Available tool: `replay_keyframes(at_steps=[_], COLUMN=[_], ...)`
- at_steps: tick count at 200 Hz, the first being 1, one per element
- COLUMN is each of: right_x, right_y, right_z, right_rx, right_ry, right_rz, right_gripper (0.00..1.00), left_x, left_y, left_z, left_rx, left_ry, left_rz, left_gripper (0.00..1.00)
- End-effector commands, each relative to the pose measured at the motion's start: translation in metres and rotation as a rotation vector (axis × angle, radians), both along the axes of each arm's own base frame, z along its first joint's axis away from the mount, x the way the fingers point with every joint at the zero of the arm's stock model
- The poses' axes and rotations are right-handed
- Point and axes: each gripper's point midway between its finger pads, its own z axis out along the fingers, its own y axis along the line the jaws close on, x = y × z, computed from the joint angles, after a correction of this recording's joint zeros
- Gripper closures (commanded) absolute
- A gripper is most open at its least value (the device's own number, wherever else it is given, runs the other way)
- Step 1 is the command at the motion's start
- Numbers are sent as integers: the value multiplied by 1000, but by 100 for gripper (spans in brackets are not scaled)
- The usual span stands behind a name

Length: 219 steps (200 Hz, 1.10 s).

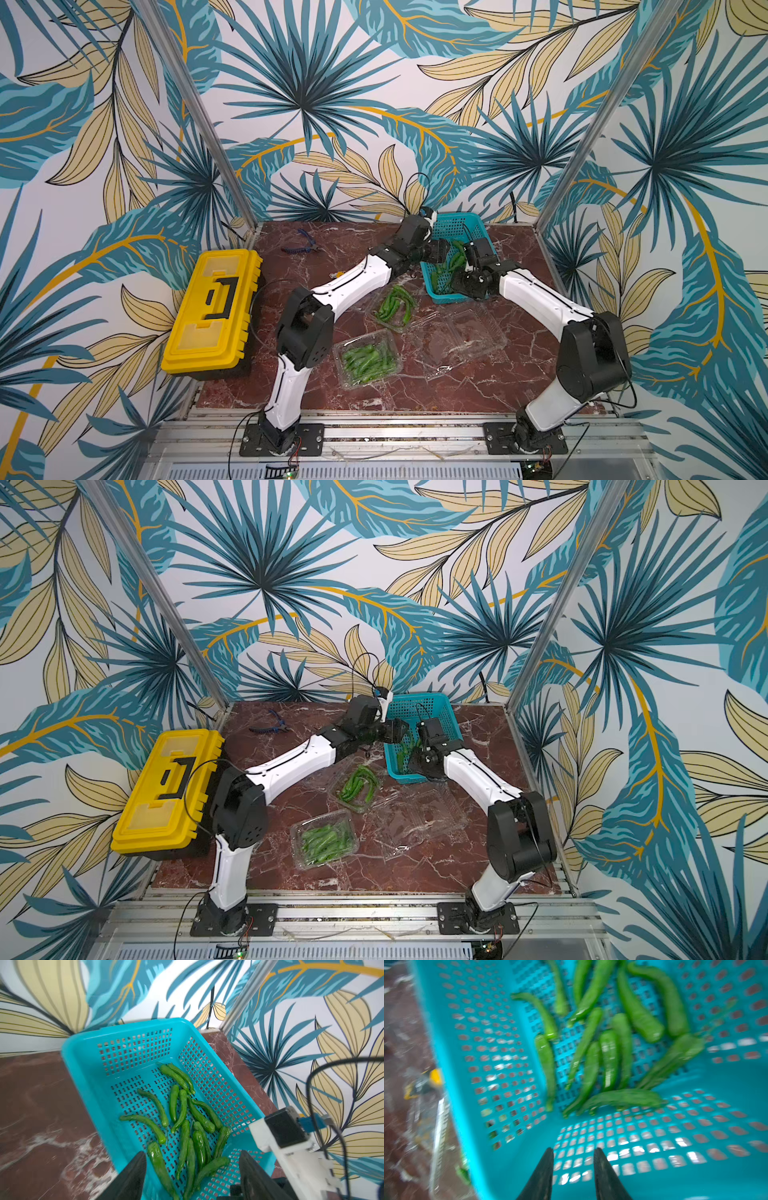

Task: Take small green peppers out of containers
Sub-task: Place the green pepper in the basket, then pick up the green pepper from the packing box.

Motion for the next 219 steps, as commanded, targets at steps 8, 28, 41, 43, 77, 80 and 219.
replay_keyframes(at_steps=[8, 28, 41, 43, 77, 80, 219], right_x=[-5, -11, -14, -14, -14, -14, -19], right_y=[58, 94, 114, 116, 156, 158, 196], right_z=[33, 32, 22, 20, -10, -12, -76], right_rx=[64, 61, 73, 74, 74, 68, 16], right_ry=[-142, -127, -70, -59, 119, 134, 419], right_rz=[225, 339, 392, 396, 471, 478, 542], right_gripper=[62, 61, 61, 61, 60, 60, 57], left_x=[5, -3, -9, -10, -29, -30, -29], left_y=[95, 155, 183, 186, 227, 229, 230], left_z=[15, -11, -29, -32, -68, -71, -80], left_rx=[-58, -26, 10, 13, -3, -5, -4], left_ry=[-7, 32, 54, 58, 160, 167, 211], left_rz=[328, 523, 590, 598, 689, 693, 649], left_gripper=[28, 27, 27, 27, 21, 20, 15])
